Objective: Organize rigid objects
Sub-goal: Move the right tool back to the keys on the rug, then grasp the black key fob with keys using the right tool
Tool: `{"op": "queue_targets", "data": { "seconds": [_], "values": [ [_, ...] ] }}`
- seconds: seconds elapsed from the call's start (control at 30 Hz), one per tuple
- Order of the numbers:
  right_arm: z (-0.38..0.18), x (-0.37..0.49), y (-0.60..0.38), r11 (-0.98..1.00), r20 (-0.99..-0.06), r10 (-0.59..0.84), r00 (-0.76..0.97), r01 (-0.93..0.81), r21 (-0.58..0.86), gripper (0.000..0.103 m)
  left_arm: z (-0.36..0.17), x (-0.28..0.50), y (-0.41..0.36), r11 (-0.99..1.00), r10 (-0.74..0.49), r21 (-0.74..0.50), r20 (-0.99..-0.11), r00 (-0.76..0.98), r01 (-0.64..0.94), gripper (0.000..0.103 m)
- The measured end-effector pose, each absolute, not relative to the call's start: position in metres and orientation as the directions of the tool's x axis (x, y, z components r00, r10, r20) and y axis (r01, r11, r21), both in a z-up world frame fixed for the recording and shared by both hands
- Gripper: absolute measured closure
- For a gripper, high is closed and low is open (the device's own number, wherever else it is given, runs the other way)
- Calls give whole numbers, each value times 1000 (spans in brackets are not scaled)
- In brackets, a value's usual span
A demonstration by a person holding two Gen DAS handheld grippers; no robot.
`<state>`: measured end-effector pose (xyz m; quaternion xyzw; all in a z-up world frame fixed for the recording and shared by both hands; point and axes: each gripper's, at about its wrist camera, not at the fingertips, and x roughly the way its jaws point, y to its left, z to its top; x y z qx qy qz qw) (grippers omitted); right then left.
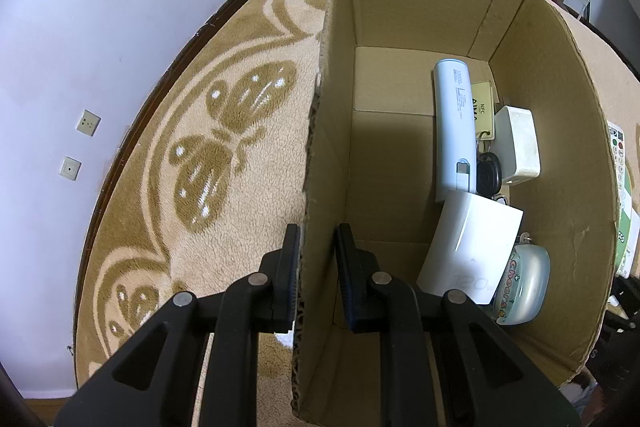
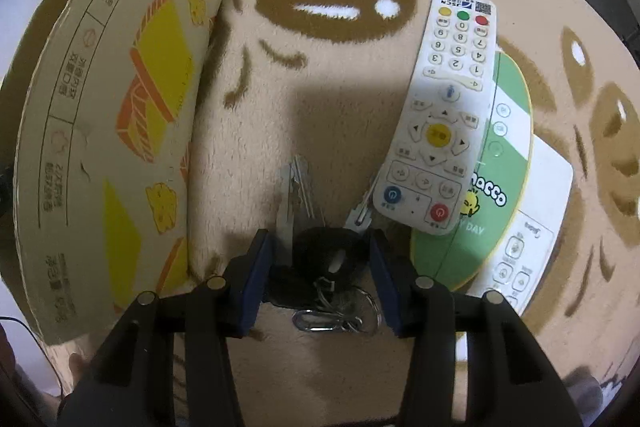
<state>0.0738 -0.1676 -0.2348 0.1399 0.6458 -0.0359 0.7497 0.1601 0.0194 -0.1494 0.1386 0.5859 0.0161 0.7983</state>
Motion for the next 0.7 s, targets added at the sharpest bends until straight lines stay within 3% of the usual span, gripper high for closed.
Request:
{"op": "queue_targets", "data": {
  "seconds": [0.07, 0.13, 0.2, 0.7],
  "values": [
    [-236, 73, -167, 955, -977, 130, 167, 243, 169, 51, -149, 160, 19, 960, 192, 245, -930, 314, 139, 85],
    [-238, 73, -165, 958, -978, 109, 175, 244, 151, 58, -149, 160, 19, 959, 193, 246, -929, 315, 140, 85],
    [-237, 74, -158, 973, -979, 73, 188, 203, 112, 73, -149, 160, 19, 960, 190, 242, -930, 313, 138, 85],
    [-196, 82, -163, 945, -903, 205, 377, 165, 284, 73, -149, 160, 19, 960, 193, 245, -930, 313, 138, 85]
  ]
}}
